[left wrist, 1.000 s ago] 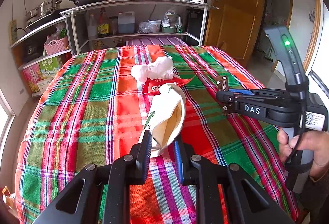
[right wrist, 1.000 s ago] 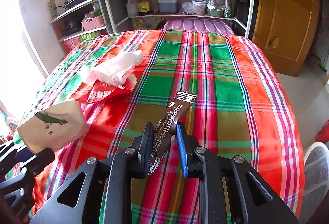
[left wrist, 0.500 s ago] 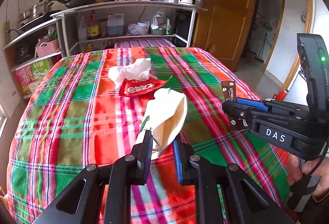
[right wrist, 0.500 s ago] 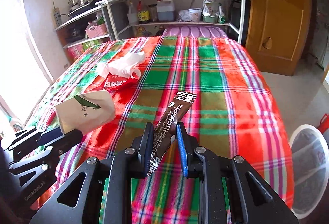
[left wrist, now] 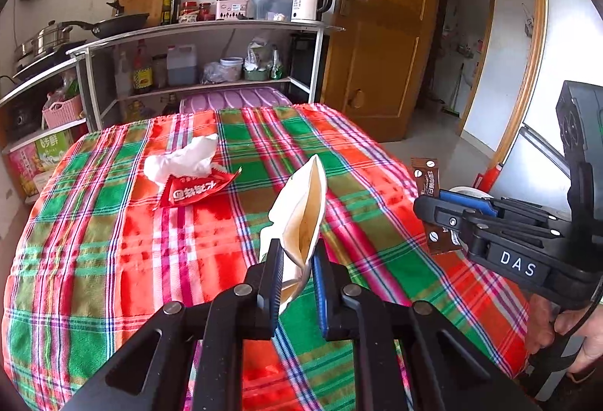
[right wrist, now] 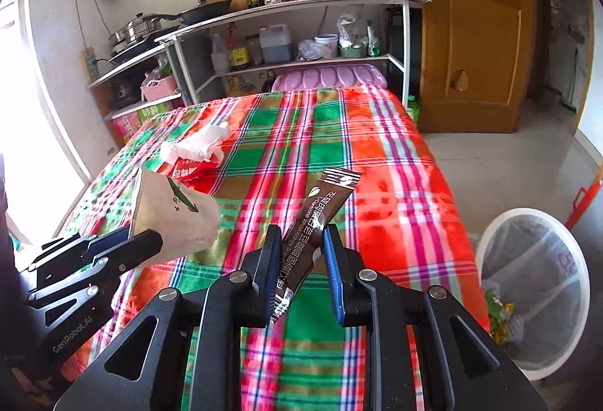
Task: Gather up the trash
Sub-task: 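Lift the beige bag and brown wrapper and carry them toward the white bin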
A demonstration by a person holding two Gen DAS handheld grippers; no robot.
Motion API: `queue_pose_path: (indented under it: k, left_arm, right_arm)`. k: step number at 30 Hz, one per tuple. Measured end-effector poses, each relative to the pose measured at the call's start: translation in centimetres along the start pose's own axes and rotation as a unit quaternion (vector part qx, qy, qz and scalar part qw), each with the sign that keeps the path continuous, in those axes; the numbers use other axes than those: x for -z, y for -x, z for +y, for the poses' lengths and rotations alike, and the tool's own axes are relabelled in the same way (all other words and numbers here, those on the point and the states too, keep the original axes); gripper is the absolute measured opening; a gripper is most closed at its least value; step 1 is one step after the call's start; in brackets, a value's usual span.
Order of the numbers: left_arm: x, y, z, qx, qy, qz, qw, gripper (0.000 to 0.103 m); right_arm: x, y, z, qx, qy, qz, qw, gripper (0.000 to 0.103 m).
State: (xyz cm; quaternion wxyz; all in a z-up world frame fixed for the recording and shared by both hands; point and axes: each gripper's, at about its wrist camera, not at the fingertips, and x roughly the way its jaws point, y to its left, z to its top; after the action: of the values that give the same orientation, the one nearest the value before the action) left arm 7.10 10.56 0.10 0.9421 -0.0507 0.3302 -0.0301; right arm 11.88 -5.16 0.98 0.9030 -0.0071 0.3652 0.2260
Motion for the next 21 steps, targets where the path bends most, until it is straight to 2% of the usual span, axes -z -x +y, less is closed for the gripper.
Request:
queue_pose_path:
  k: [11,21]
  left_arm:
    - [-1.5,-0.3,-3.3,0.020,-0.028,-0.010,0.9994,0.014]
    - [-3.0,-1.8,-9.4,0.056,-0.073,-0.011,0.9956,0.014]
  right_arm:
    - [0.5,2.4,-3.0,0.016,-0.025,-0.020,0.999,0.023]
    - [0.9,5.9,-8.3,0.059,-0.057,-0.040,0.996,0.023]
